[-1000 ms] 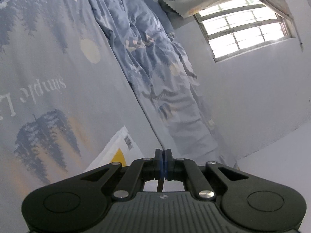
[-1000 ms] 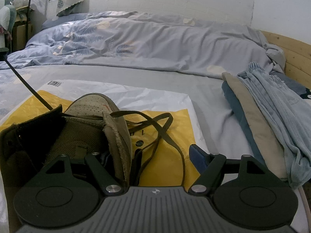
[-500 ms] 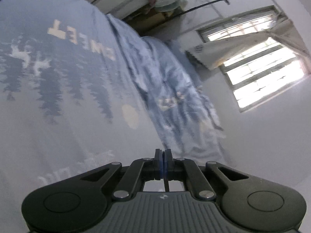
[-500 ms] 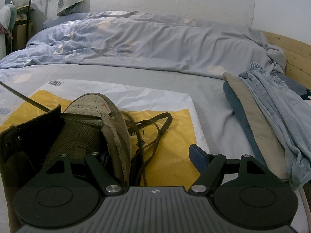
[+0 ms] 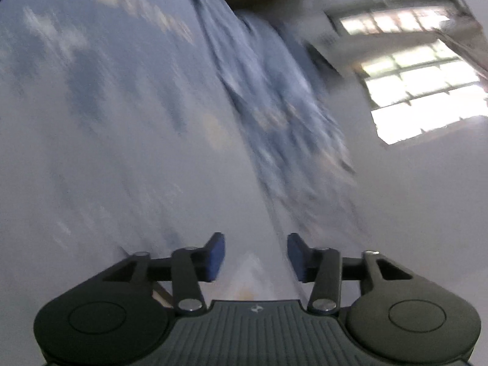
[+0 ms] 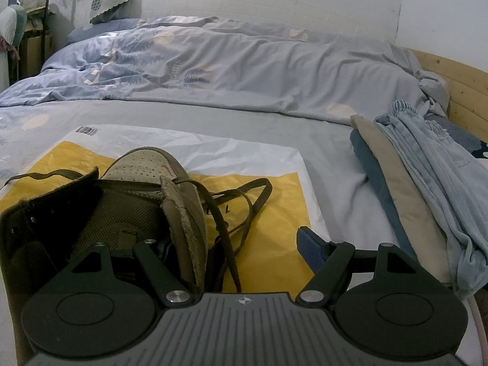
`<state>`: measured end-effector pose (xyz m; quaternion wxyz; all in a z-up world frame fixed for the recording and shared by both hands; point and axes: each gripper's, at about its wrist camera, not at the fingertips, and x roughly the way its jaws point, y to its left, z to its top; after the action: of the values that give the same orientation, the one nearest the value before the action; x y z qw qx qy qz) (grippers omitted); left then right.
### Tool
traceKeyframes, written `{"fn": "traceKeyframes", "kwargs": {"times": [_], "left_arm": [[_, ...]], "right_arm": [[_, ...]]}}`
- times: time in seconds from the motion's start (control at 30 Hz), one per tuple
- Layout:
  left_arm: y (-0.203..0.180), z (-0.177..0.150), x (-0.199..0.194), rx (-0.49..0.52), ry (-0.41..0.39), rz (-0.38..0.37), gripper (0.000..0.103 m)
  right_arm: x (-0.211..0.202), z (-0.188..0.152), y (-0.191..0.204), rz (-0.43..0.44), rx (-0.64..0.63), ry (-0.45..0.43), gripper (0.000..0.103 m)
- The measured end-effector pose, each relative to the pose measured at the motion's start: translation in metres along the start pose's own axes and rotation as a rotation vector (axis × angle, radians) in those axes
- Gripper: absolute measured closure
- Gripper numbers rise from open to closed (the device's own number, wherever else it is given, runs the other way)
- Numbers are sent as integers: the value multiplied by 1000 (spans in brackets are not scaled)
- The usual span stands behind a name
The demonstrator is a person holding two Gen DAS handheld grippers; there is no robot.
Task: Lace up shoes with both hands
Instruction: 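Lower the left gripper to grasp a dark lace end beside the shoe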
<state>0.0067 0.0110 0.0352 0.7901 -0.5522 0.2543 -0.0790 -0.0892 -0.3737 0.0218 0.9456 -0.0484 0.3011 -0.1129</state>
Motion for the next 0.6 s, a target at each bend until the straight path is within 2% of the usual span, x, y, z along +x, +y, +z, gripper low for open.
{"fn": "traceKeyframes", "kwargs": {"times": [0.13,0.23,0.33,0.43,0.6], "left_arm": [[-16,-40,18,38,181,-113,49],[-22,-67,31,50,270,-137,47],[-24,-88,42,55,350,-119,46],[-22,-105,49,45,395,-105,45],[-15,-120,58,74,376,-65,45]], "right_arm": [[0,0,1,-1,-1,-1,27],[0,-1,0,1,-1,-5,26],[0,-1,0,2,-2,-7,26],[0,-1,1,3,-3,-7,26],[0,-1,1,5,-3,-7,26]]}}
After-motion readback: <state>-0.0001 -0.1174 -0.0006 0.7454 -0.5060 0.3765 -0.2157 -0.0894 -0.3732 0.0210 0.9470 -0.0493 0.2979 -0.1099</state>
